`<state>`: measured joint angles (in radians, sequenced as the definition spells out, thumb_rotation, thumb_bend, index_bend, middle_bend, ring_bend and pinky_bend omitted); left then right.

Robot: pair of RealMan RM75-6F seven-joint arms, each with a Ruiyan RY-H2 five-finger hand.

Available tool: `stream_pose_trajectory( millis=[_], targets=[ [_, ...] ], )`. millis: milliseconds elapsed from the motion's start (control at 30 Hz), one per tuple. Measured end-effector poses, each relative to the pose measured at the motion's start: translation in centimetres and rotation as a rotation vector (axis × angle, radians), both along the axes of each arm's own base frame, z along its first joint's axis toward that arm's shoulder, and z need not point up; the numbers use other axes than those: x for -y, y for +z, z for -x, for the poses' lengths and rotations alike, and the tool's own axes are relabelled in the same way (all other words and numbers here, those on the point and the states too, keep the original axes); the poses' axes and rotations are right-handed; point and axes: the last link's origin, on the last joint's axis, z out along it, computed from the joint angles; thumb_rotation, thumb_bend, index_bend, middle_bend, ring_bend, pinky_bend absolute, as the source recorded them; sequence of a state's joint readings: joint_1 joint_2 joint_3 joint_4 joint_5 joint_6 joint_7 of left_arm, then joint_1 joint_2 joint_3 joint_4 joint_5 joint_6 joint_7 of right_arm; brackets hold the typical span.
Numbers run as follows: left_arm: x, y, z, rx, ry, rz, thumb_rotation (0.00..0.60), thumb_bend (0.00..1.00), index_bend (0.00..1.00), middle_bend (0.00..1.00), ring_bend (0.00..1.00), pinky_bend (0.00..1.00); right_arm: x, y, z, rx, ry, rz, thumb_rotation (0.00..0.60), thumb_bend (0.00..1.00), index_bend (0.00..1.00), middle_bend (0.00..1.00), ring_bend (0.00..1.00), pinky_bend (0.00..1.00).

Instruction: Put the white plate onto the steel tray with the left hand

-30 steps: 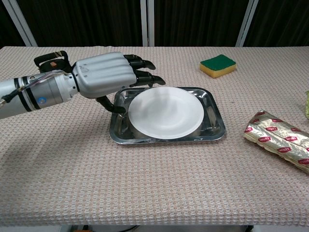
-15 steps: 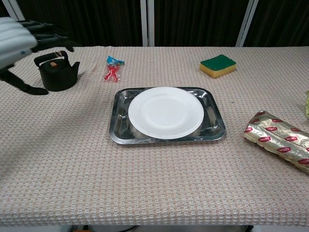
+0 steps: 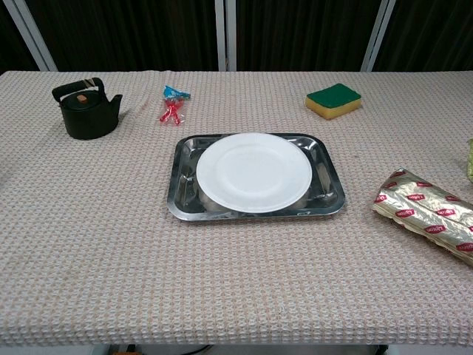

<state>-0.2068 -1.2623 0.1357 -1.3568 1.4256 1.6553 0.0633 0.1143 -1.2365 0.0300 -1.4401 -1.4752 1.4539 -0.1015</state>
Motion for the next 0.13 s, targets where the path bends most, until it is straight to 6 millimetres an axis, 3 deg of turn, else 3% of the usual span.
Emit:
stream_pose_trajectory(
  millis=[133],
  targets=[
    [0.55,0.04,0.81,-0.005,0.010,0.020,0.553,0.04,0.12,0.12,0.04,0.18,0.50,-0.89,0.47,0.016,-0.009,-0.035,0.600,0.36,0.00,0.00,0.00,0.00]
  ],
)
